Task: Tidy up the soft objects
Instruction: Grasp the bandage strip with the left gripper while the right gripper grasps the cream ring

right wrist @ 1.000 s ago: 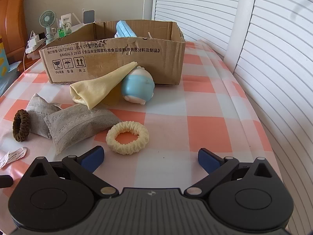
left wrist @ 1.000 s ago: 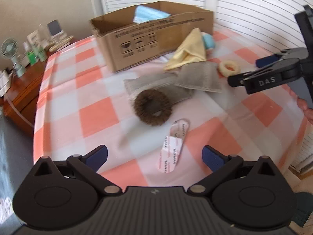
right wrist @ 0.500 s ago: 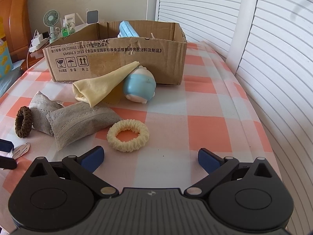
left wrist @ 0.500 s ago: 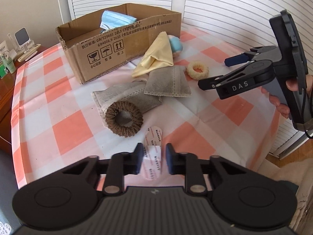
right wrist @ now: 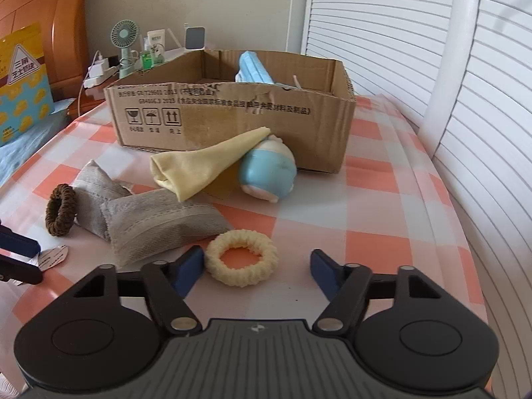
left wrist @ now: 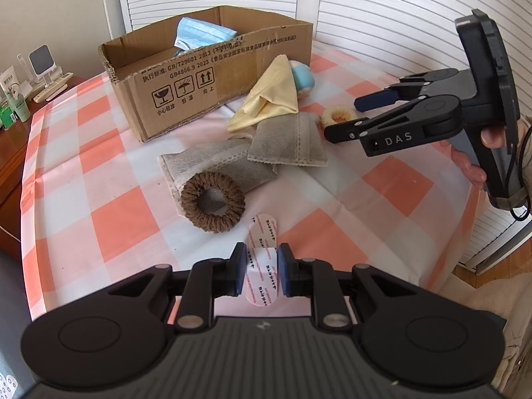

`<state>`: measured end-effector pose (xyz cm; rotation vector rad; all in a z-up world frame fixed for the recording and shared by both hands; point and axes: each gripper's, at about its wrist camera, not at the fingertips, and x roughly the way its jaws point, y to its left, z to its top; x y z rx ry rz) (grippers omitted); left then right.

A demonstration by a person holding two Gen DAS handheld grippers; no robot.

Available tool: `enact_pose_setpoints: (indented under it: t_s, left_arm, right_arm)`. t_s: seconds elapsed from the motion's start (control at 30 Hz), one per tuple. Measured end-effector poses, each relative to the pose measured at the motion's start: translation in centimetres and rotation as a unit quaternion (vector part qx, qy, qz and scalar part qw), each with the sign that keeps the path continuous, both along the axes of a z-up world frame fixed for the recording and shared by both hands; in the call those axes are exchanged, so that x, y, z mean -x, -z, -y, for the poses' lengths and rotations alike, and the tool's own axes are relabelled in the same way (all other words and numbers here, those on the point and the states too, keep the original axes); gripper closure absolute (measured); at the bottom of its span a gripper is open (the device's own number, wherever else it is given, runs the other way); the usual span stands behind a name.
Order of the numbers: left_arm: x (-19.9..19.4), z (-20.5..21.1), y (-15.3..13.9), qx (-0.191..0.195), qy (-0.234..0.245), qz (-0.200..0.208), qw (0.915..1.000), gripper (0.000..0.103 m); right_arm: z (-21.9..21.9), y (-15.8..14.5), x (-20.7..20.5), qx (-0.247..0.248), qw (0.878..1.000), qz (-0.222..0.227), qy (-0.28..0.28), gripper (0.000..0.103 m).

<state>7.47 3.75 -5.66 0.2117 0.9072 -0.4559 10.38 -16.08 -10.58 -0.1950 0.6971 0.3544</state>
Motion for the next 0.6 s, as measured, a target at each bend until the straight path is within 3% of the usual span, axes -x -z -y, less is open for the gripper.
enact_pose_setpoints:
  t_s: [0.07,0.17,0.6]
  left_arm:
    - [0.0,0.0,0.0,0.001,0.000,0.000,1.0000,0.084]
    - [-0.1,0.0,0.0,0.000,-0.001,-0.002,1.0000,0.086]
    - [0.4,-0.5,-1.8,0.006,0.010,-0.005,0.9999,0.086]
  right_arm:
    - [-0.2,-0.1,0.1,-0.003,1.000,0.001,-0.006,0.047]
    - [-0.5,-0.3,0.3,0.000,1.000,-0.001,-0.011,0.055]
    - [0.7,-2.7,2.4,-0.005,1.000,-0.012,-0.025,0.058]
